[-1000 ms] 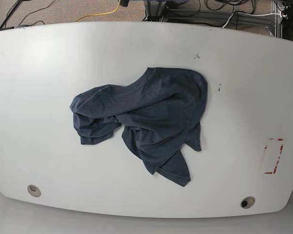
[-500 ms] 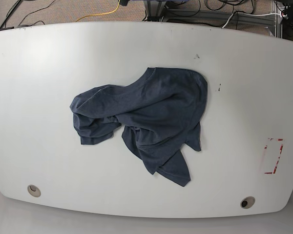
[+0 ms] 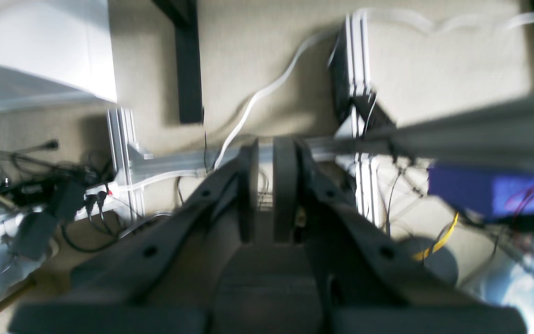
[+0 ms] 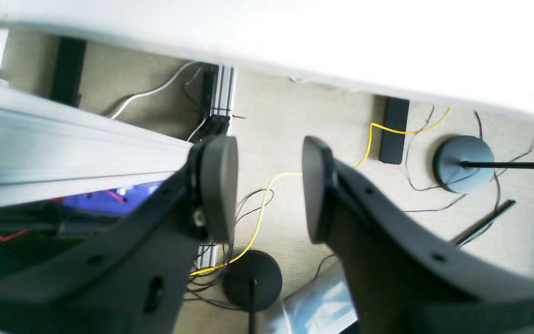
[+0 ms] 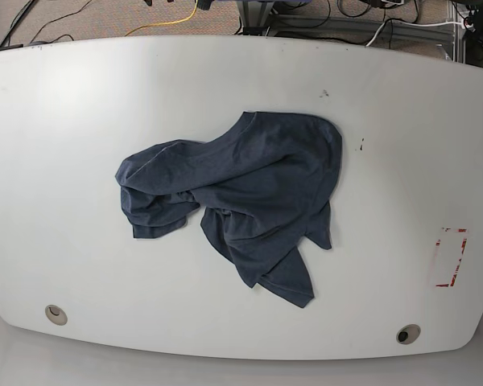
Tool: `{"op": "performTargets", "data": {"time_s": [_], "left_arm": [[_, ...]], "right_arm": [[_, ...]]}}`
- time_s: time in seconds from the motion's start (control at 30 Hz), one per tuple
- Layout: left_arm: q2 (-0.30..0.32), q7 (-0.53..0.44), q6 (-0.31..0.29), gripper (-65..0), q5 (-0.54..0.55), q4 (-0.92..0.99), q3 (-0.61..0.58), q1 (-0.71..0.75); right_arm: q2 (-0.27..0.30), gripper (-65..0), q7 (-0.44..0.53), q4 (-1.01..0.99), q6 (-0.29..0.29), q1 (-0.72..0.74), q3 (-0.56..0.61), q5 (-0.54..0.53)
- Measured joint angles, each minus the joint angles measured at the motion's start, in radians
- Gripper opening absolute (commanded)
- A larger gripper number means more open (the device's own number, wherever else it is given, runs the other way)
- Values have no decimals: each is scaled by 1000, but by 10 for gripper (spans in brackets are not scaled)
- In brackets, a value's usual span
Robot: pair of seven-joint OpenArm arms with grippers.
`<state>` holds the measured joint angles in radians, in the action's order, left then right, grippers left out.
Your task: Layout the t-shirt on the table in an organized manner, then fold the t-shirt properly
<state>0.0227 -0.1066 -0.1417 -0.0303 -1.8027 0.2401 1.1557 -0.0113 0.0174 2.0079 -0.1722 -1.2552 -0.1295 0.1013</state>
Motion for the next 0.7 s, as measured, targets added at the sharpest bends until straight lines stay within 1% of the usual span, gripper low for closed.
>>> {"op": "performTargets", "data": {"time_s": [0.13, 0.27, 0.43, 0.7], "left_arm": [[0, 2, 10, -612, 21, -57, 8, 13], [0, 1, 0, -612, 25, -93, 6, 10], [0, 3, 1, -612, 25, -108, 5, 5], [-1, 8, 0, -608, 25, -113, -1, -77]], "right_arm": [[1, -434, -3, 0, 0, 12, 0, 0], [1, -434, 0, 1, 0, 46, 0, 0], [1, -434, -3, 1, -3, 100, 0, 0], [3, -434, -3, 0, -3, 204, 5, 4]]}}
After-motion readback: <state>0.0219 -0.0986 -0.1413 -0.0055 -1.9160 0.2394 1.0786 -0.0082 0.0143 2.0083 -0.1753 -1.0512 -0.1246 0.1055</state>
